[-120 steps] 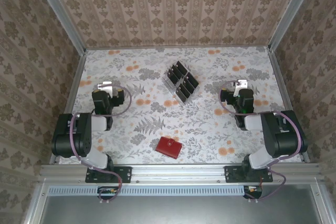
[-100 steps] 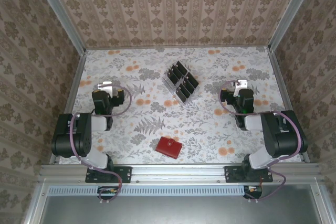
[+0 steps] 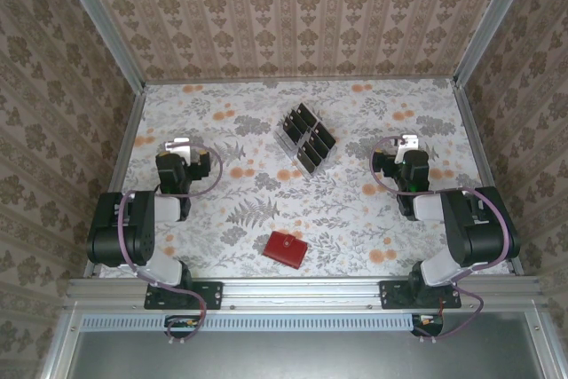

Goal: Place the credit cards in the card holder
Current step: Move the storage box to the center of the table.

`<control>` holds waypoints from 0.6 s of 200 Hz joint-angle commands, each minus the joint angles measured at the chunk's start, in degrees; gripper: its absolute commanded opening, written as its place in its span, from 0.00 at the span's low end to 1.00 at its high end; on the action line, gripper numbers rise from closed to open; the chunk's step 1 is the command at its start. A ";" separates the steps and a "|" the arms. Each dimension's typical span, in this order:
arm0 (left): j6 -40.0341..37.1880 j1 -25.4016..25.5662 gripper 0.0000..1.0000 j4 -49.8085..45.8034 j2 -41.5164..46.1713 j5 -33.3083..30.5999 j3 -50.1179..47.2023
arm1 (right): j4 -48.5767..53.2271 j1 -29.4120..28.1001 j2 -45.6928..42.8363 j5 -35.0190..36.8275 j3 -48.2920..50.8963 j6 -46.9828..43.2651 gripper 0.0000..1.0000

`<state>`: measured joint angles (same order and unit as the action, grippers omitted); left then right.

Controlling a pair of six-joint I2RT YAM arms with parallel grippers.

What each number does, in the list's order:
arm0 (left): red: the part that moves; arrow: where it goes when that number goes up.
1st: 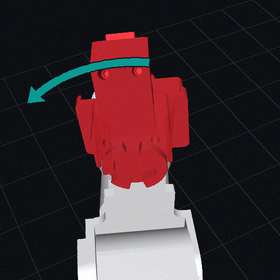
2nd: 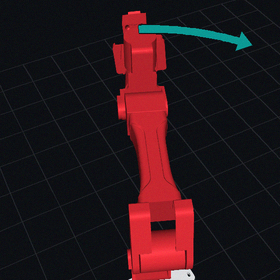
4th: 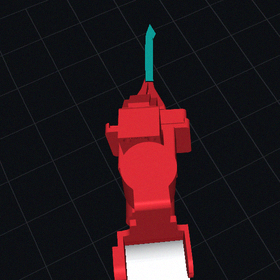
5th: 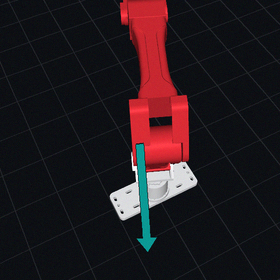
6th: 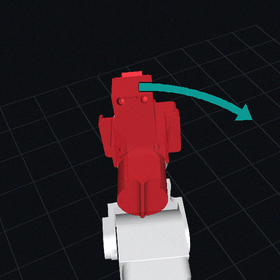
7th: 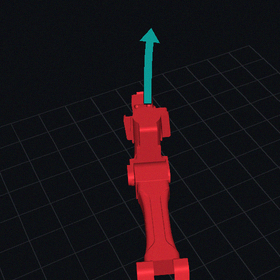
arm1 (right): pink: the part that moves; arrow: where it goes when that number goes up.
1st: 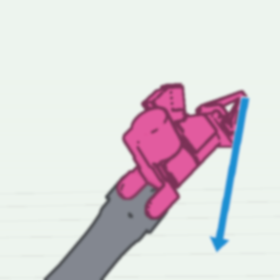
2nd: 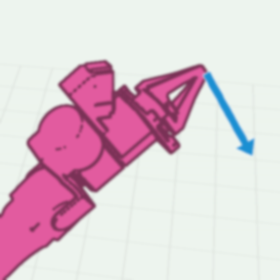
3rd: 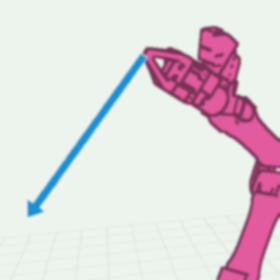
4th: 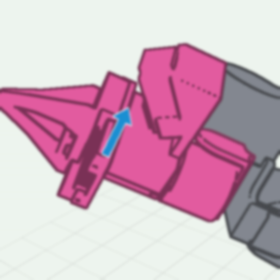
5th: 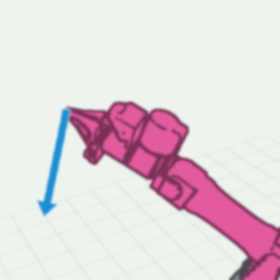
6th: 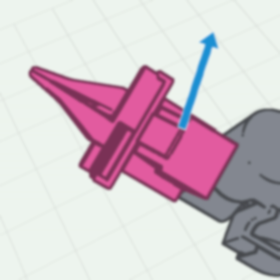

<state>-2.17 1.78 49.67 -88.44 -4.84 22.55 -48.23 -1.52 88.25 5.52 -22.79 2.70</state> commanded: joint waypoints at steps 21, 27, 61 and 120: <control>-0.20 -0.35 1.00 0.34 -0.23 0.71 0.61 | -0.33 0.60 -0.45 -1.40 -0.77 -0.60 1.00; -0.20 -0.36 1.00 0.30 -0.15 0.71 0.66 | -0.35 0.64 -0.42 -1.54 -0.78 -0.59 1.00; -0.20 -0.38 1.00 0.34 -0.20 0.62 0.59 | -0.33 0.70 -0.46 -1.79 -0.82 -0.50 1.00; -2.18 1.21 1.00 -10.65 6.86 -0.18 3.66 | 25.02 0.59 -17.40 2.53 -7.17 3.86 1.00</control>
<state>-2.87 2.35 46.02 -86.78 -3.68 22.98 -39.59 -1.10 80.49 5.67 -23.42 3.11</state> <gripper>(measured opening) 0.997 0.999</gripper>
